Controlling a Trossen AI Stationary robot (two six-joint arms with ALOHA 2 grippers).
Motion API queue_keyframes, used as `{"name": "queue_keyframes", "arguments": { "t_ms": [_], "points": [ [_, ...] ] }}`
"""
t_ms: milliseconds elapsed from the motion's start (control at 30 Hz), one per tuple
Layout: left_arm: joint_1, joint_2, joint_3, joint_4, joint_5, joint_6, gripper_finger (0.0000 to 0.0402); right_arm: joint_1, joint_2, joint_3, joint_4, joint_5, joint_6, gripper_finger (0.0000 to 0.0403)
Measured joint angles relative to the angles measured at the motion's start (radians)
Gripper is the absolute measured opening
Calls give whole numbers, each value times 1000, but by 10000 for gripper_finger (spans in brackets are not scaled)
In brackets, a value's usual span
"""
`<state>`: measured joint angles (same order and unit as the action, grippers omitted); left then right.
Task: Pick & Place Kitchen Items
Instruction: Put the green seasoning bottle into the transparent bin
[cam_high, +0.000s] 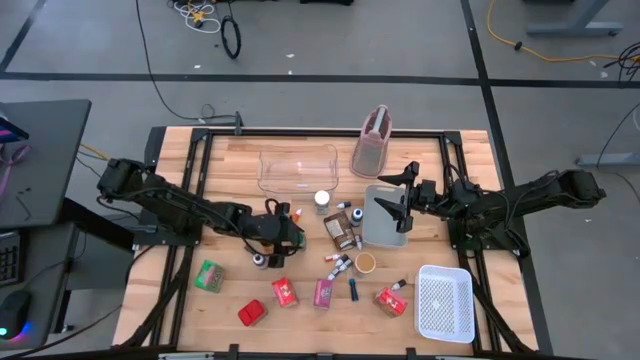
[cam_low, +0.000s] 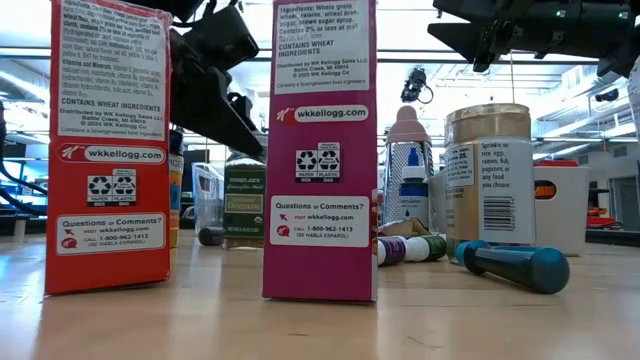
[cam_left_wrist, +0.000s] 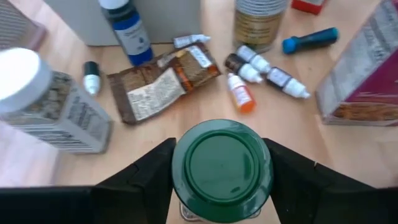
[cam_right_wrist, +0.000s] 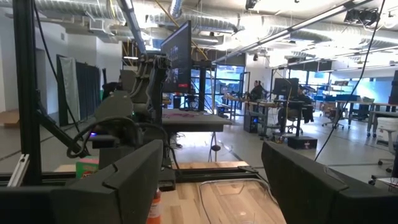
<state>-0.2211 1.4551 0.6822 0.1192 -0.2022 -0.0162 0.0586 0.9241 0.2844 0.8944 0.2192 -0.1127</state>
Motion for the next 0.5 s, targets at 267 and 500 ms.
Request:
{"name": "queue_keyframes", "arguments": {
  "t_ms": [267,500],
  "points": [
    [30,-69,149,-197,0,104,218,0,0,0,-5,0,0,285],
    [111,-158,300,-449,-117,182,220,0,0,0,-15,0,0,285]
  ]
}}
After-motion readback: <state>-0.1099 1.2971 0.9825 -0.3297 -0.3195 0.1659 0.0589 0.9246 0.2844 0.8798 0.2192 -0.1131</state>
